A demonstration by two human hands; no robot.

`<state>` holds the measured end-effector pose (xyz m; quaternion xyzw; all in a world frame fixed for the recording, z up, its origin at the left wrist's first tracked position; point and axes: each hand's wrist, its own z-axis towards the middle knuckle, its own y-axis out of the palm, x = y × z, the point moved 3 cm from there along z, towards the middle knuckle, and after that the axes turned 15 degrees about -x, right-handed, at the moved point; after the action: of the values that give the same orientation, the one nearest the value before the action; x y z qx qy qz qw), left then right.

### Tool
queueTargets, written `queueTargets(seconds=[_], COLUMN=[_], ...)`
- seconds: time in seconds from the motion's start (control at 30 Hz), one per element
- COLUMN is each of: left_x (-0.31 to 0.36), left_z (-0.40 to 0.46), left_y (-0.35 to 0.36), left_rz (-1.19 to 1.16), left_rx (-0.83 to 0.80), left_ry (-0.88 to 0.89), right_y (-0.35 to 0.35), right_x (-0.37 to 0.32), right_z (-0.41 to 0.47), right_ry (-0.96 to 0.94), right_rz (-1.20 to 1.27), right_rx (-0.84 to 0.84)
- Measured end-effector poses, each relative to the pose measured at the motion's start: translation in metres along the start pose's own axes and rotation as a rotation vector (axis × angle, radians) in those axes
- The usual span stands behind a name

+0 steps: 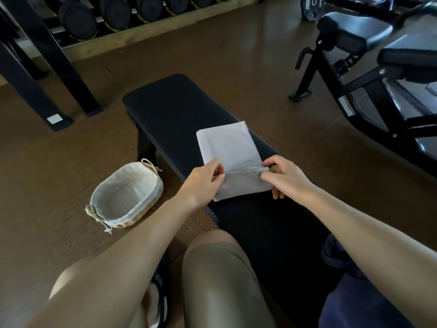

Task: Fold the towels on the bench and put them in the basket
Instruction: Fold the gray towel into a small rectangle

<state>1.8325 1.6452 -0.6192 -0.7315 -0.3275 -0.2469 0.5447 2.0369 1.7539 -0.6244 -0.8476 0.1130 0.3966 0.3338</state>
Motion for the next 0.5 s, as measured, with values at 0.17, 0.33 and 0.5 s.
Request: queueTargets(seconds=[0.17, 0.33, 0.5], left_x=[0.0006, 0.0042, -0.0011], left_z=[-0.0032, -0.0074, -0.0044], left_y=[-0.0015, -0.0036, -0.0026], left_rz=[0.037, 0.071, 0.036], left_rx=[-0.067, -0.086, -0.029], left_ry=[0.107, 0.181, 0.106], right_y=[-0.0087, -0.0104, -0.0070], right_x=[-0.0008, -0.0084, -0.0074], right_z=[-0.0032, -0.0050, 0.0013], right_ry=[-0.009, -0.145, -0.126], right_rz=[0.026, -0.015, 0.002], right_rx=[-0.010, -0.053, -0.009])
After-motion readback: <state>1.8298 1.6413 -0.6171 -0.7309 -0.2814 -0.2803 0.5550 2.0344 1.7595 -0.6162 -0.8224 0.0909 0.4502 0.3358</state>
